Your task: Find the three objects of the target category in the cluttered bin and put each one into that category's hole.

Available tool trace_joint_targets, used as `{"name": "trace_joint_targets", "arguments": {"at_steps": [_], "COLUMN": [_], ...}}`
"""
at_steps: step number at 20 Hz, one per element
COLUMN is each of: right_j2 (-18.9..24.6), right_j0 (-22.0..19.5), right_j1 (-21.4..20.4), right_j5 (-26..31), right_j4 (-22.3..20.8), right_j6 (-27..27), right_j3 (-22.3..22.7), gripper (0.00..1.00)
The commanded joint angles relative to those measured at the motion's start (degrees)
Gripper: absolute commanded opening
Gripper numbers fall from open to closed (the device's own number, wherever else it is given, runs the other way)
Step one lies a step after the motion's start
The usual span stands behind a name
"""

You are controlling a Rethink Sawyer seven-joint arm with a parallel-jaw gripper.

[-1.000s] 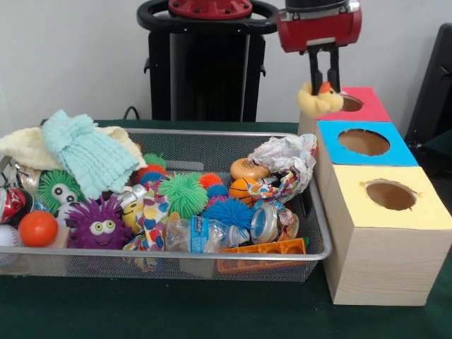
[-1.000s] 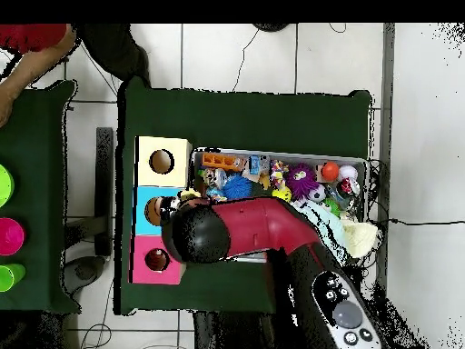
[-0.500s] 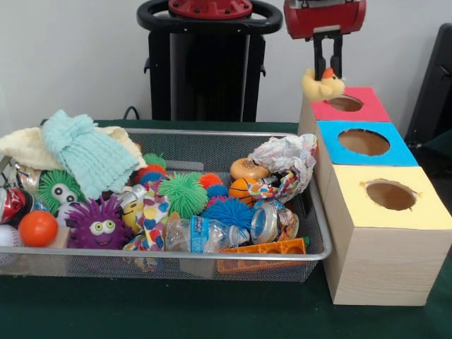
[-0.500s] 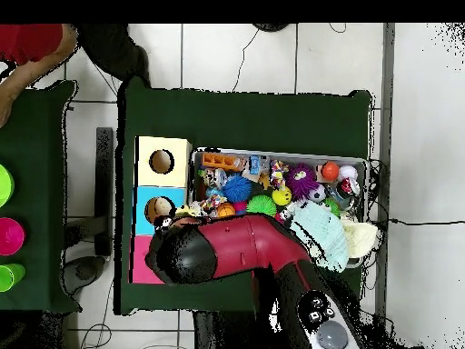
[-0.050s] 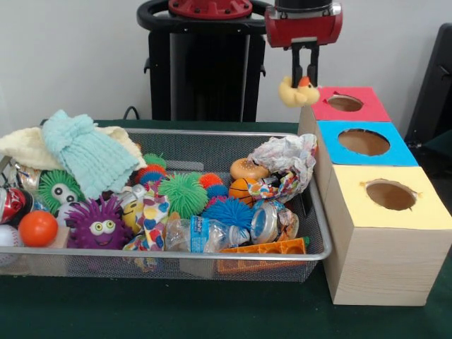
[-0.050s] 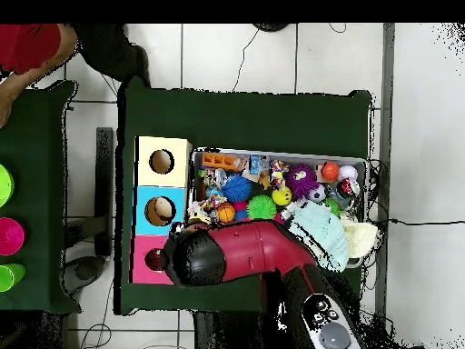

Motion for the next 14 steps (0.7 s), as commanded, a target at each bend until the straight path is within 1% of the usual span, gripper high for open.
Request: {"name": "trace_joint_targets", "arguments": {"at_steps": [1, 4, 8, 9, 13, 14], "right_j2": [-5.8, -5.1, -5.4, -5.4, -5.4, -5.1], "right_j0": [1.7, 1.2, 1.7, 1.5, 2.9, 3.2], "right_j1": [4.2, 6.7, 7.4, 6.9, 4.9, 3.8], "right_j5": [-0.5, -2.1, -1.9, -1.8, -0.9, -0.3], "right_j4": [-4.2, -1.3, -0.6, -0.5, 1.0, 1.8], "right_j6": [6.1, 6.5, 6.4, 6.3, 7.7, 7.9], "right_j3": [-0.7, 0.4, 0.0, 0.4, 1.4, 2.1], "gripper": [0.00, 0.00, 0.00, 0.00, 0.00, 0.00]}}
